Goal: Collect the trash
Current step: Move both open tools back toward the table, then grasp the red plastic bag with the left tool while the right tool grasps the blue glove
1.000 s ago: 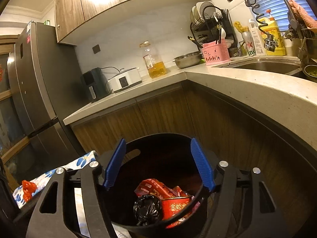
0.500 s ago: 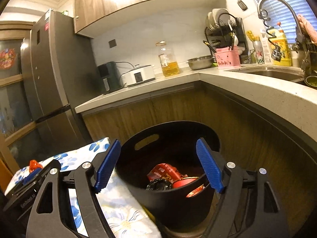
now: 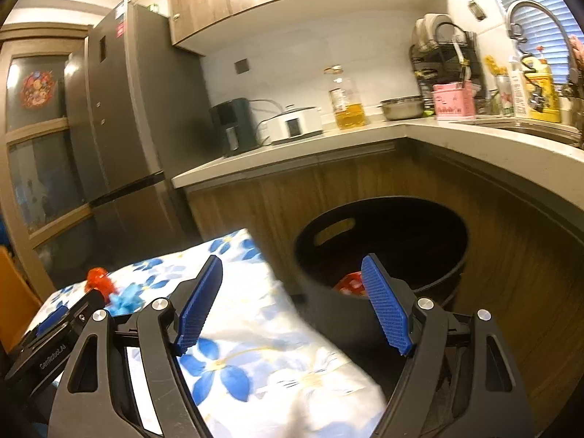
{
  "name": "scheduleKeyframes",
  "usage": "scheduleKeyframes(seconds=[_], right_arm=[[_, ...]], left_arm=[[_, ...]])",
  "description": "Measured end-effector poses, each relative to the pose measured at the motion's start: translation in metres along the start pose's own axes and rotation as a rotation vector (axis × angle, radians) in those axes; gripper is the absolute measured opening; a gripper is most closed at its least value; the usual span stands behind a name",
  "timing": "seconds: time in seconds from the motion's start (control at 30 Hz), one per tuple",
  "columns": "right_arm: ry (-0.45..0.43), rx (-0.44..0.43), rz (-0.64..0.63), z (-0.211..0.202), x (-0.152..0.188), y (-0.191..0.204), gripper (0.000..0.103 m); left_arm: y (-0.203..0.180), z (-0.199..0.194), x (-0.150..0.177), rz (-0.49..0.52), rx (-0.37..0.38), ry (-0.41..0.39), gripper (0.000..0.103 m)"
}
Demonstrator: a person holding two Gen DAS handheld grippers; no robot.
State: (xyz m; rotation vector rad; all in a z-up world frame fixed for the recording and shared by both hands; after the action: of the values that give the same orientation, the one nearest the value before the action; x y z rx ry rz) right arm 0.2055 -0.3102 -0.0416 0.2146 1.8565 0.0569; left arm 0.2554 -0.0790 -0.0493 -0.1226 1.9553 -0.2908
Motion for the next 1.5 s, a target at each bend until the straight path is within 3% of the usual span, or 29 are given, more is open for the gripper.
scheduleKeyframes(seconds=[0.33, 0.5, 0.77, 1.17, 1.4, 1.5], right_arm=[[0.043, -0.132, -0.050, 0.026, 0.013, 0.080, 0.077], [0.075, -0.188, -0.091, 0.044, 0.021, 0.122, 0.077], [0.122, -0.227, -0.134, 0.077, 0.034, 0.170, 0.077], [0.179, -0.234, -0.130, 0.117, 0.046, 0.195, 0.077], [0.211, -0.236, -0.141, 0.134, 0.053, 0.210, 0.076], [0.240, -0.235, -0.150, 0.143, 0.059, 0.217, 0.074]], left_arm=[[0.087, -0.006, -0.020, -0.047, -0.167, -0.046, 0.087], [0.123, 0.011, -0.037, -0.056, -0.234, -0.058, 0.087], [0.153, 0.059, -0.053, -0.063, -0.268, -0.035, 0.087], [0.173, 0.127, -0.063, -0.066, -0.278, 0.056, 0.087], [0.187, 0.153, -0.051, -0.115, -0.257, 0.180, 0.058], [0.193, 0.155, -0.048, -0.143, -0.227, 0.191, 0.048]])
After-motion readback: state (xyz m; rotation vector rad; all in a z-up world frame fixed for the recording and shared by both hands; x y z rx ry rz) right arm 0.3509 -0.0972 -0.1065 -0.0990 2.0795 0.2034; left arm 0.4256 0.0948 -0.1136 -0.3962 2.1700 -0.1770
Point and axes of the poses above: each gripper's, at about its wrist camera, not at the fingertips, and z roughly the way its jaws point, y to its left, x to its underside, the point moved 4 cm from there along z, roughly the way its jaws point, and after that the axes turned 6 degrees about -z, right-handed, at the moved point
